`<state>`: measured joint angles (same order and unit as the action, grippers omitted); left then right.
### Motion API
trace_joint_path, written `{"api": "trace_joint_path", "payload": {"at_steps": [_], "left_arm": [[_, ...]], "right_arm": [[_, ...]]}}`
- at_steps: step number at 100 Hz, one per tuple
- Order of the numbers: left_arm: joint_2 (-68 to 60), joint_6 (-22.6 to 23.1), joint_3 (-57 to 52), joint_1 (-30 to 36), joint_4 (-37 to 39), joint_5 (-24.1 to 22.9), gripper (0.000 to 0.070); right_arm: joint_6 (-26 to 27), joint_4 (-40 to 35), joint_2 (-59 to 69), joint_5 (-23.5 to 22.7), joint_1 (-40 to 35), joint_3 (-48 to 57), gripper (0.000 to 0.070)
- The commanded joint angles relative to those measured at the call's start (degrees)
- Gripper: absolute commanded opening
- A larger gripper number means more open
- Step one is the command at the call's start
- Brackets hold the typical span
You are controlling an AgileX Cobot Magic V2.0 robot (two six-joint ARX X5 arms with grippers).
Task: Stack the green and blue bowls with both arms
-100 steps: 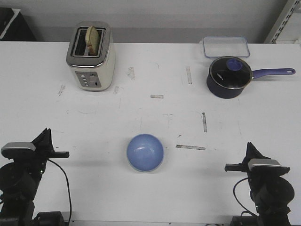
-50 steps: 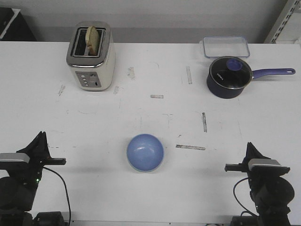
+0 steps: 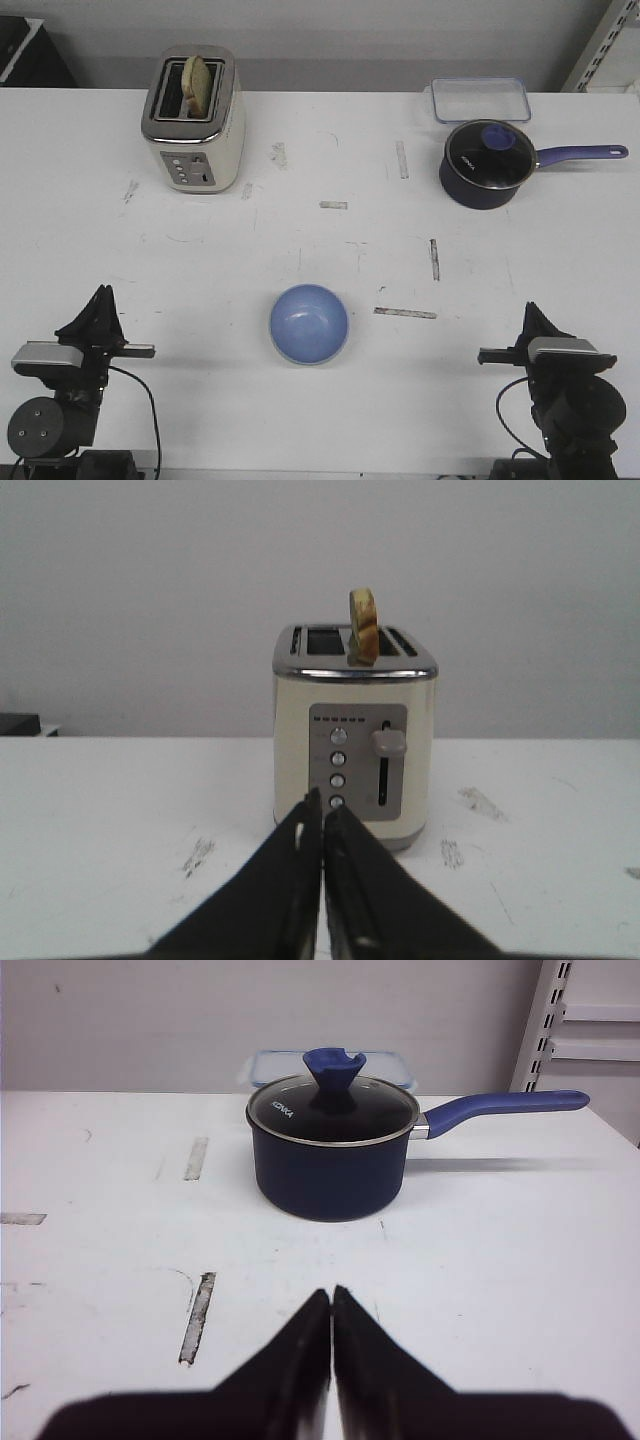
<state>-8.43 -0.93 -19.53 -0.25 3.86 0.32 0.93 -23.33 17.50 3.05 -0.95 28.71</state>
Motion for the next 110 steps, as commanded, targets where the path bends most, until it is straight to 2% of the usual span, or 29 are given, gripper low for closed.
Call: {"api": "trace_joint_path", "payload": {"at_steps": [1,8,17,28,48,110], "left_arm": [[1.8,0.4,4.5,0.0,6.3,0.0,0.0002],[4.4,0.4,9.4,0.0,9.6,0.0,0.0002],[8.5,0.3,14.3,0.0,10.1,0.0,0.0002],[8.3,-0.3,18.9,0.1,13.5,0.2,0.0002],[8.3,-0.3,18.8,1.6,8.1,0.4,0.0002],[8.2,-0.3,18.8,1.6,8.2,0.5,0.0002]], "right_arm": [[0.5,0.6,0.1,0.0,0.0,0.1,0.0],[0.5,0.6,0.1,0.0,0.0,0.1,0.0],[0.5,0.6,0.1,0.0,0.0,0.1,0.0],[0.5,0.6,0.1,0.0,0.0,0.1,0.0],[0.5,0.7,-0.1,0.0,0.0,0.1,0.0],[0.5,0.7,-0.2,0.0,0.0,0.1,0.0]]}}
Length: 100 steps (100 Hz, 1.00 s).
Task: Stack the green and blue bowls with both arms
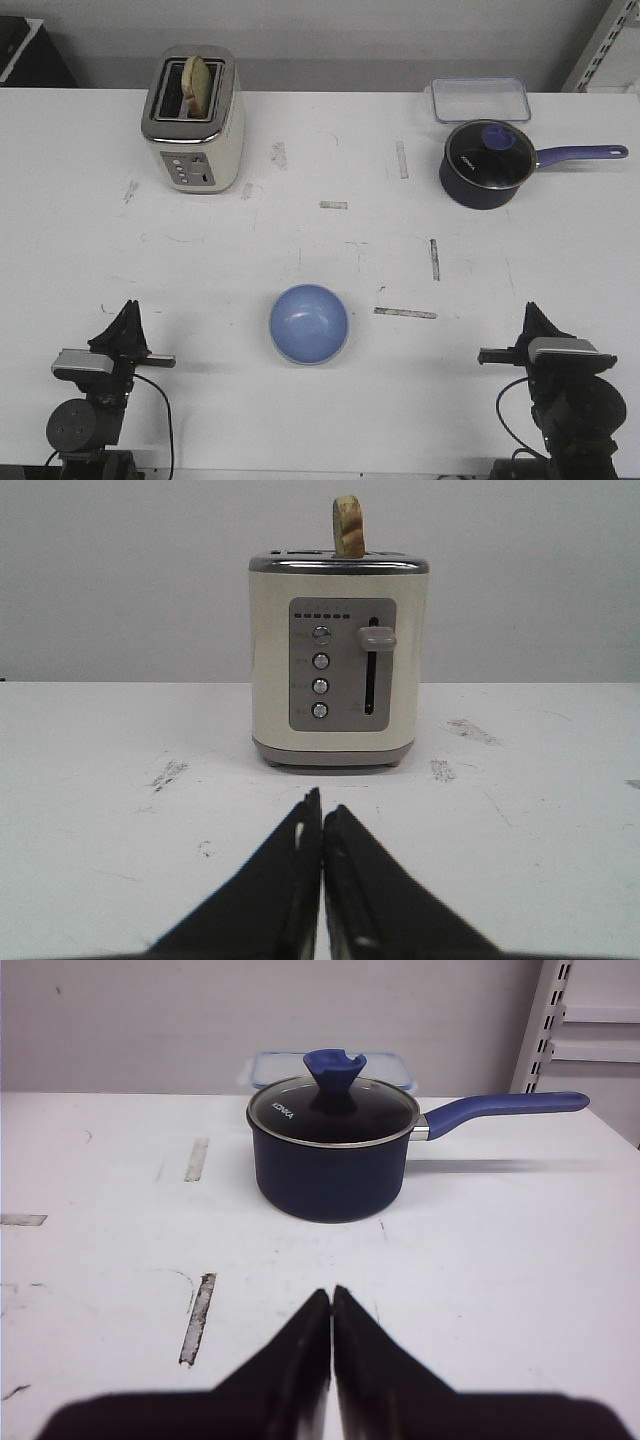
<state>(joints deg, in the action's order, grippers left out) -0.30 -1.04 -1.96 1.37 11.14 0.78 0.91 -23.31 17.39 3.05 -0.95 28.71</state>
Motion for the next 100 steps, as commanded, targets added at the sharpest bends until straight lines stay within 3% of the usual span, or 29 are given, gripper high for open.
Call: {"api": "trace_joint_path", "payload": {"at_steps": [1,60,80,100], "left_arm": [[0.1,-0.2,1.2,0.0,0.9,0.0,0.0002],[0.1,-0.2,1.2,0.0,0.9,0.0,0.0002],[0.1,-0.2,1.2,0.0,0.9,0.0,0.0002],[0.1,-0.2,1.2,0.0,0.9,0.0,0.0002]], "right_arm": [[0.6,0.7,-0.1,0.0,0.0,0.1,0.0],[-0.9,2.4,-0.6,0.1,0.3,0.0,0.0],[-5.3,9.8,-1.0,-0.1,2.0,-4.9,0.0],[-5.0,17.7,-5.1,-3.1,3.8,-13.1,0.0]]}}
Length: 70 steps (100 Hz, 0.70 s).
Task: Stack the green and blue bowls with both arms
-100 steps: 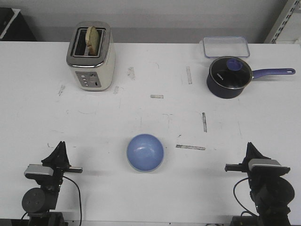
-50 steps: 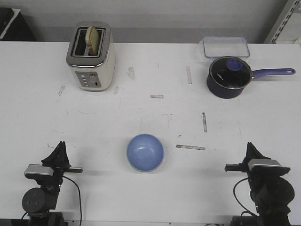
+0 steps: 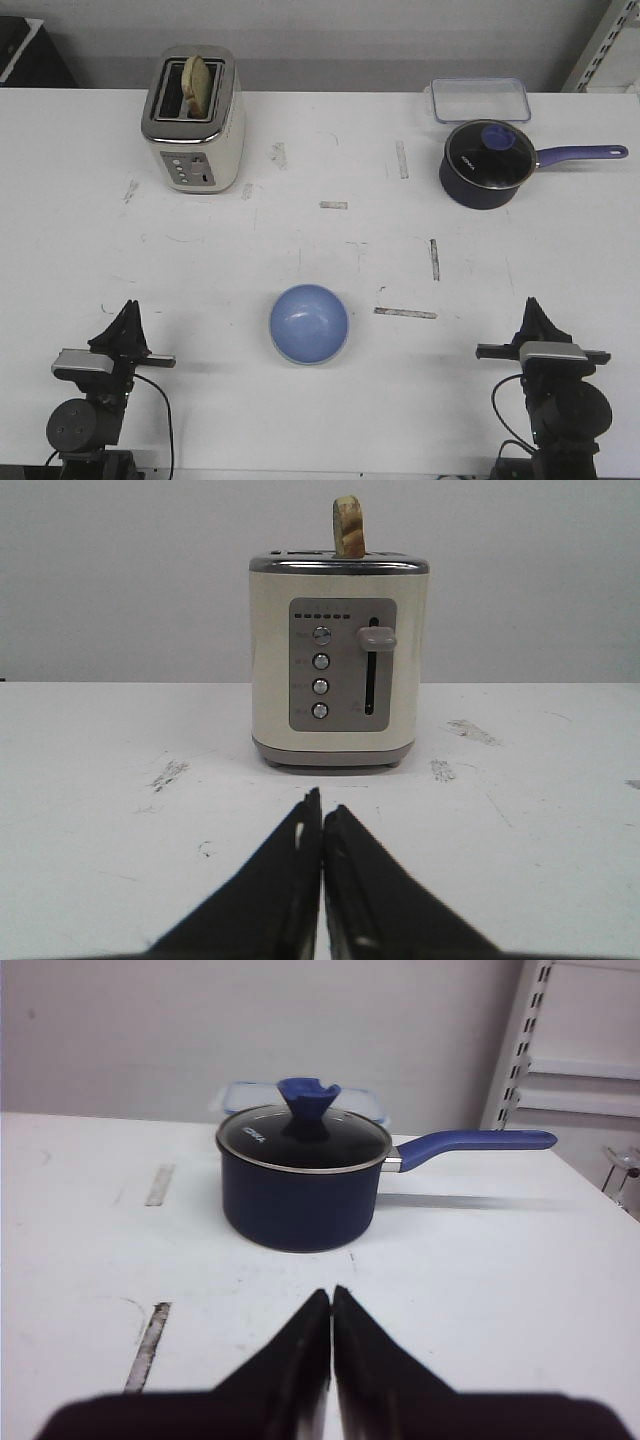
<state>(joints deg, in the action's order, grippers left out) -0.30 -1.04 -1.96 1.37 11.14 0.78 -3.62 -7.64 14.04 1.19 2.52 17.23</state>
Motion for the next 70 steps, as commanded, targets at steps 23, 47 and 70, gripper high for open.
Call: {"api": "trace_joint_path", "payload": {"at_steps": [23,47,70], "left_arm": [[0.1,-0.2,1.2,0.0,0.9,0.0,0.0002],[0.1,-0.2,1.2,-0.1,0.9,0.0,0.0003],[0.1,-0.2,1.2,-0.1,0.9,0.0,0.0002]], "right_arm": [[2.5,4.2,-11.9,-1.3,0.5,-11.4,0.0],[3.6,7.1,-14.0,-1.2,0.1,-16.5,0.0],[3.8,7.3,-14.0,-1.2,0.1,-16.5,0.0]]}}
